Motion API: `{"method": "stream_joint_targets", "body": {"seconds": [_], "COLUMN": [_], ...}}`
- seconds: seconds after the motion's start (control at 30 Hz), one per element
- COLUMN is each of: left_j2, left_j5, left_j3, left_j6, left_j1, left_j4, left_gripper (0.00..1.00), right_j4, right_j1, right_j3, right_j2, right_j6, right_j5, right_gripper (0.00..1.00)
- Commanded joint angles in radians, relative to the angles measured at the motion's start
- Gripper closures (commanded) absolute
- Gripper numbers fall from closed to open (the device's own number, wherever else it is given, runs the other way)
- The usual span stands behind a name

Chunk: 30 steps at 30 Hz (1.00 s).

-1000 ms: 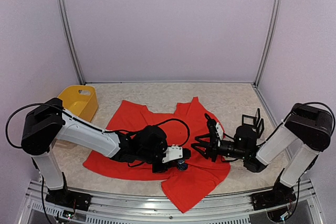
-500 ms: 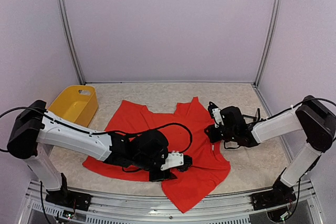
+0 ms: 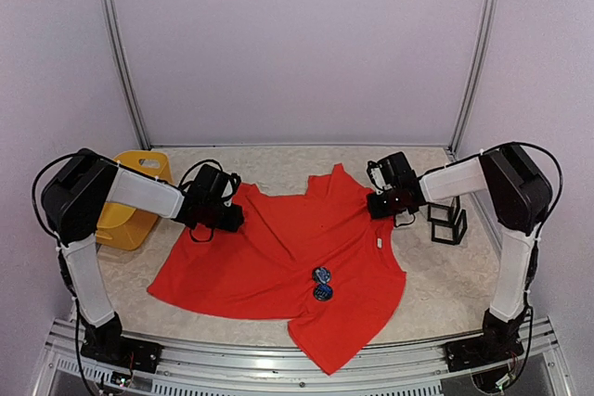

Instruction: Pin the brooch onto the clothing

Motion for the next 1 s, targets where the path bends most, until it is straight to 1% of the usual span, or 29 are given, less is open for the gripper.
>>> {"method": "stream_joint_targets", "body": {"seconds": [0.0,0.1,0.2,0.27,0.33,0.4,0.47,0.53,0.63,0.73,0.87,0.97], "left_j2": [0.082,0.147,0.176,0.182,0.168,0.136,0.109,0.076,-0.004,-0.081,-0.138,-0.132], "left_j5": [-0.081,-0.095,-0.114,-0.116,-0.130,-0.158,-0.185,-0.189,-0.159,-0.174,-0.181,-0.130], "left_j3": [0.135,0.206,0.238,0.249,0.237,0.216,0.202,0.174,0.093,0.015,-0.077,-0.145], "left_j6": [-0.087,-0.084,-0.074,-0.069,-0.063,-0.055,-0.056,-0.077,-0.120,-0.148,-0.188,-0.261], "left_j1": [0.064,0.097,0.120,0.128,0.130,0.131,0.135,0.139,0.124,0.084,0.005,0.002], "left_j4": [0.006,0.005,0.024,0.028,0.040,0.049,0.037,0.032,0.068,0.087,0.119,0.160], "left_gripper": [0.65,0.65,0.64,0.64,0.64,0.63,0.63,0.64,0.64,0.64,0.64,0.65], "right_j4": [-0.176,-0.247,-0.321,-0.376,-0.382,-0.376,-0.370,-0.350,-0.330,-0.331,-0.329,-0.345], "right_j1": [-0.082,-0.121,-0.137,-0.138,-0.132,-0.119,-0.100,-0.073,-0.029,0.012,0.092,0.134], "right_j3": [0.193,0.393,0.589,0.693,0.730,0.704,0.640,0.539,0.372,0.226,0.061,-0.032], "right_j2": [0.159,0.272,0.371,0.394,0.371,0.317,0.243,0.153,0.020,-0.081,-0.174,-0.198], "right_j6": [-0.095,-0.141,-0.195,-0.217,-0.233,-0.240,-0.240,-0.241,-0.230,-0.167,-0.077,-0.014], "right_j5": [-0.005,0.000,-0.021,-0.040,-0.056,-0.039,-0.008,0.016,0.026,-0.017,-0.070,-0.099], "right_gripper": [0.89,0.90,0.90,0.90,0.90,0.90,0.90,0.90,0.90,0.94,1.00,1.00]}}
